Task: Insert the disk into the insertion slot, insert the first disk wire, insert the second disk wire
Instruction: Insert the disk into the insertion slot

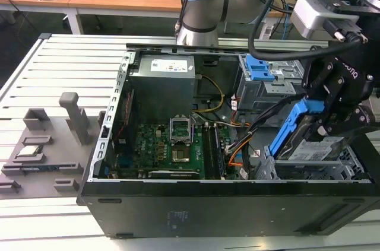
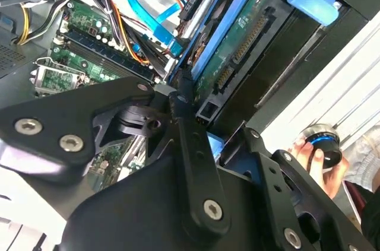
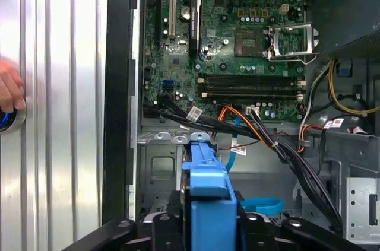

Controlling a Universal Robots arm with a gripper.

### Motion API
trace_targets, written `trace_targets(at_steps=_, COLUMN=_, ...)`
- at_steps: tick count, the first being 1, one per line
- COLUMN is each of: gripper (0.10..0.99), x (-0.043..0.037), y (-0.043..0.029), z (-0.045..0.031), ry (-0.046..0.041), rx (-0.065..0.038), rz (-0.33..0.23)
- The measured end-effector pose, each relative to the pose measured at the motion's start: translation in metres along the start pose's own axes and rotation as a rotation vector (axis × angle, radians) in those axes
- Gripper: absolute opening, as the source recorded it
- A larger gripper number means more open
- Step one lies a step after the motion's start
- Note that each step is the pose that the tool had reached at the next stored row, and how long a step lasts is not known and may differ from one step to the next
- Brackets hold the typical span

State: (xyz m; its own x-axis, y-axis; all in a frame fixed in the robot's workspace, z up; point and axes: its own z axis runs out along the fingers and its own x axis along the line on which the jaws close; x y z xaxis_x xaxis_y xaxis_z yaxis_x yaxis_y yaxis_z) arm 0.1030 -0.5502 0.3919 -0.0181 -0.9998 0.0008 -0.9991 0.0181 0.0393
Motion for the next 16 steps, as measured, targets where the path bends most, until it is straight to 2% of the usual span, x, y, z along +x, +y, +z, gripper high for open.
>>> trace_targets(at_steps=1, gripper=0.439, x=0.0, y=0.0, z=0.0, ry=0.0, rx=0.0, rz=0.0)
trace_targets(at_steps=6, gripper=0.427, x=0.0, y=0.0, z=0.0001, ry=0.0, rx=0.0, rz=0.0)
trace_targets(at_steps=8, gripper=0.294, x=0.0, y=0.0, z=0.0, ry=0.0001, rx=0.0, rz=0.0)
trace_targets(at_steps=9, gripper=0.294, x=0.0, y=0.0, z=0.0001, ry=0.0, rx=0.0, rz=0.0)
trace_targets(at_steps=11, gripper=0.176, x=0.0, y=0.0, z=0.0001, ry=0.0, rx=0.0, rz=0.0)
trace_targets(at_steps=12, gripper=0.176, x=0.0, y=0.0, z=0.0001, ry=0.0, rx=0.0, rz=0.0)
trace_targets(at_steps=13, gripper=0.114, x=0.0, y=0.0, z=0.0001, ry=0.0, rx=0.0, rz=0.0)
trace_targets(at_steps=16, gripper=0.106, x=0.0, y=0.0, z=0.0002, ry=0.0, rx=0.0, rz=0.0)
